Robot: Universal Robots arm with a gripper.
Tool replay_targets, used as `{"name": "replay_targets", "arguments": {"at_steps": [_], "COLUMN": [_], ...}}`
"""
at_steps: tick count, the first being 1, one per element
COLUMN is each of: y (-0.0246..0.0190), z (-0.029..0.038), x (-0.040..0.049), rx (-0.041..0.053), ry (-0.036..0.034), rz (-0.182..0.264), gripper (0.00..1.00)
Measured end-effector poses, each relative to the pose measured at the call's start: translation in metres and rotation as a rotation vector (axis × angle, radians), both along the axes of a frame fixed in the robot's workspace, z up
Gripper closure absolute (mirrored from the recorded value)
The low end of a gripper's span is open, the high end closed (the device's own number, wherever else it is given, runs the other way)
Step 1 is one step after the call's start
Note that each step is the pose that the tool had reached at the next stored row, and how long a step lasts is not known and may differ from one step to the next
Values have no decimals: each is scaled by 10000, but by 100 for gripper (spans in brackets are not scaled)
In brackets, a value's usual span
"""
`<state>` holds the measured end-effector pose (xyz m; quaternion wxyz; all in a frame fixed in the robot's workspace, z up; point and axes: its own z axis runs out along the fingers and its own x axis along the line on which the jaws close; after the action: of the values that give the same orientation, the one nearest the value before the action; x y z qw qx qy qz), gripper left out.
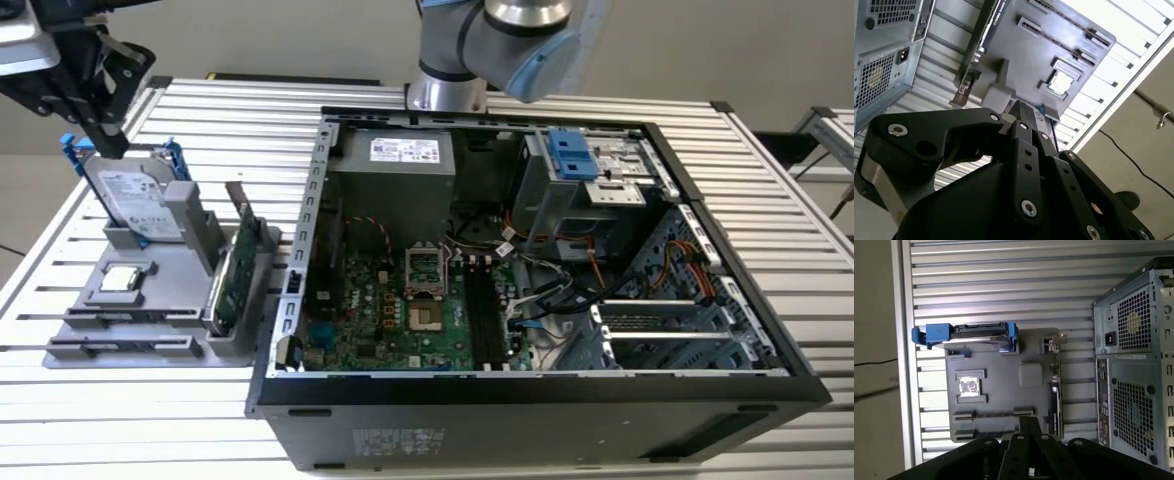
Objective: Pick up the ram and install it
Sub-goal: 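Reach for the ram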
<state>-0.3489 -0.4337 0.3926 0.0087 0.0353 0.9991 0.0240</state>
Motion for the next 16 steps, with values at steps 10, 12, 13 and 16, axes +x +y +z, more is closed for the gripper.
{"name": "replay_targets", "arguments": {"at_steps": [10,12,13,16], "y": [-11,-13,-14,-15], "z": [0,0,0,0], "x": [-200,-240,-260,-316], "rx": [0,0,0,-1], "ry": [1,0,0,1], "rz": [20,27,29,37], "gripper": [100,100,100,100]}}
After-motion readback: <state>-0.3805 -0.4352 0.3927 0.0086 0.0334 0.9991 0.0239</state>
